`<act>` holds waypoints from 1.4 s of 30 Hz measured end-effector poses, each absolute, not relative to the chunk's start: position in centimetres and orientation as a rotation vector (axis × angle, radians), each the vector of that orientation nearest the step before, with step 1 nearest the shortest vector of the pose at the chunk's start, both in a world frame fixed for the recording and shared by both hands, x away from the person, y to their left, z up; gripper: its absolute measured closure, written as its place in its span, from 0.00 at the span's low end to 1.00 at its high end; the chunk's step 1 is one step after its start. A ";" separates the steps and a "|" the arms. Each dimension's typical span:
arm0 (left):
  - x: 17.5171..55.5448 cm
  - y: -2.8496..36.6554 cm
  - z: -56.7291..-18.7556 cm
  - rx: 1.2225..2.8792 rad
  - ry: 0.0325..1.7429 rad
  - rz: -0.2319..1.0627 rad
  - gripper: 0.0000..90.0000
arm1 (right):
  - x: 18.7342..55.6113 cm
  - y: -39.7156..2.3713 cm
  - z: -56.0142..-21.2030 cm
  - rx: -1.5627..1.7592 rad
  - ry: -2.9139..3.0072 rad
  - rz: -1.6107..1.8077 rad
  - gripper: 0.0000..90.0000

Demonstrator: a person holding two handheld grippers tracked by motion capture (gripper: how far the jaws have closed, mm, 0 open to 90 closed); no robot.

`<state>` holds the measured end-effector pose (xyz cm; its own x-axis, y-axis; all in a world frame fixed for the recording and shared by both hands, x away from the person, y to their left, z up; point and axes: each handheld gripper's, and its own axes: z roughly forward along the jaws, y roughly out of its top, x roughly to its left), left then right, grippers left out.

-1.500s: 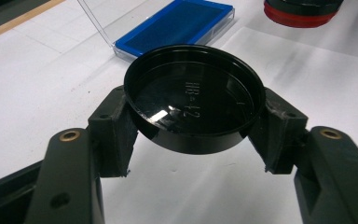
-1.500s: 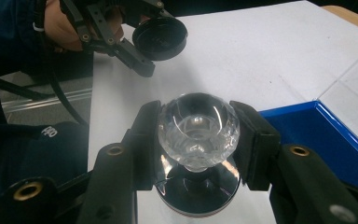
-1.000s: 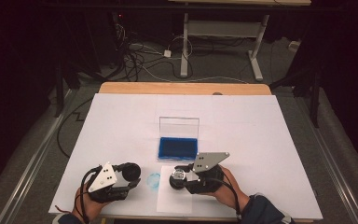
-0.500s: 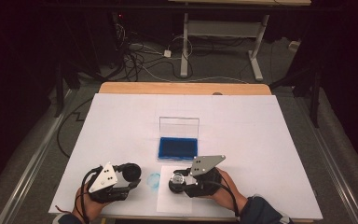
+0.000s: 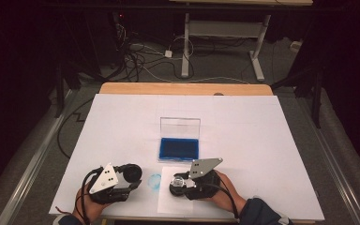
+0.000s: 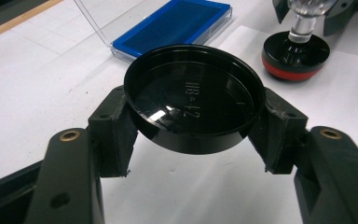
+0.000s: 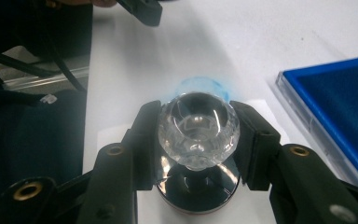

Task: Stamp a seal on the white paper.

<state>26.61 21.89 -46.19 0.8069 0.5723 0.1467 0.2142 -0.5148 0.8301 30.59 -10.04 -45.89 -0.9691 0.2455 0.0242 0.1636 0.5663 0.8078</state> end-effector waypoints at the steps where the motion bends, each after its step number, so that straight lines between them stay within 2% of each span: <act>1: 26.6 21.9 -46.2 2.104 0.579 0.515 0.41 | 30.6 -10.1 -46.1 0.362 2.705 1.369 0.63; 42: 26.5 22.0 -46.2 2.097 0.588 0.514 0.41 | 30.7 -10.1 -46.5 0.352 2.701 1.384 0.64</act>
<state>26.50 22.01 -46.17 0.8027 0.5793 0.1421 0.2178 -0.5065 0.8343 30.70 -10.10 -46.48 -0.9698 0.2421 0.0284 0.1644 0.5639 0.8093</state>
